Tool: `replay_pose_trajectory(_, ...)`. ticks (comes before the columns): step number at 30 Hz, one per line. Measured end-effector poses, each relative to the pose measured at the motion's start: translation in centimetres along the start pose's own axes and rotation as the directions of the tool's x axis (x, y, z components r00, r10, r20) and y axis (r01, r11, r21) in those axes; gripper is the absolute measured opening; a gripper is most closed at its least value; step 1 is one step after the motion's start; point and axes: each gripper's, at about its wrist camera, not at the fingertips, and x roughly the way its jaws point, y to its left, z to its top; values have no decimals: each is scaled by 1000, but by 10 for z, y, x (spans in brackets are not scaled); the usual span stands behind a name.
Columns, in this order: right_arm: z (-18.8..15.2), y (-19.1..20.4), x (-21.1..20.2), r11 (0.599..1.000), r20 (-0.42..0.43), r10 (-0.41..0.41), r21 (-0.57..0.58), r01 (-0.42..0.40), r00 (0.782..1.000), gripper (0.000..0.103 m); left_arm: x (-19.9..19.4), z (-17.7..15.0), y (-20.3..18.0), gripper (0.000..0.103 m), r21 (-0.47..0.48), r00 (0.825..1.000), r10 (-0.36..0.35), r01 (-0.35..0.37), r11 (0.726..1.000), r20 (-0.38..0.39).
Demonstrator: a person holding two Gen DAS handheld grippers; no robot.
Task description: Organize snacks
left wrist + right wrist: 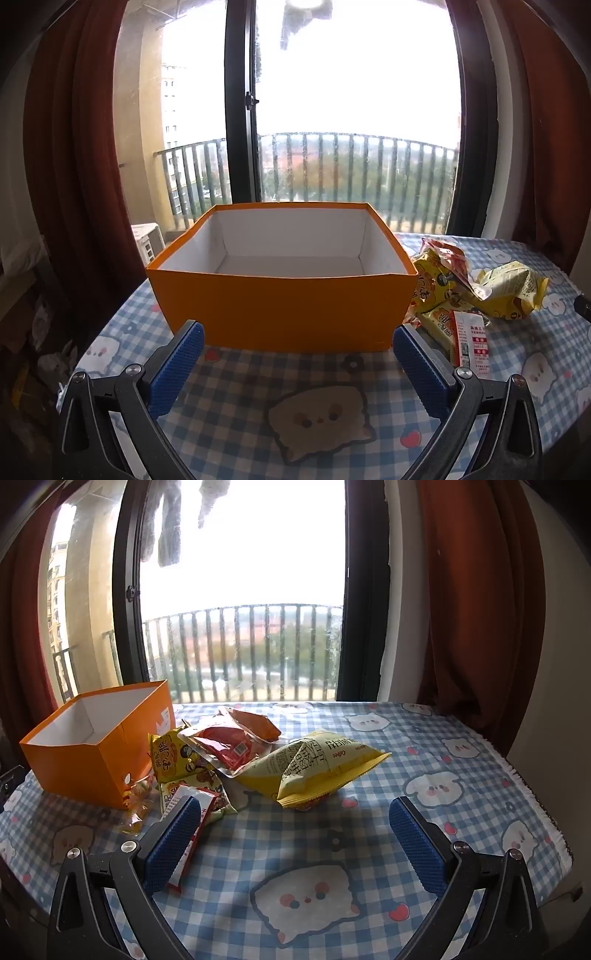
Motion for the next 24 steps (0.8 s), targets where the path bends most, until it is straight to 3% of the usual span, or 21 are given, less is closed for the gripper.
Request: replay_pose_trajectory(24,0,1,-1,1000,8,0,-8,0,1000,103,0,-3,2,103,-18,1000,-30,30,999,-6)
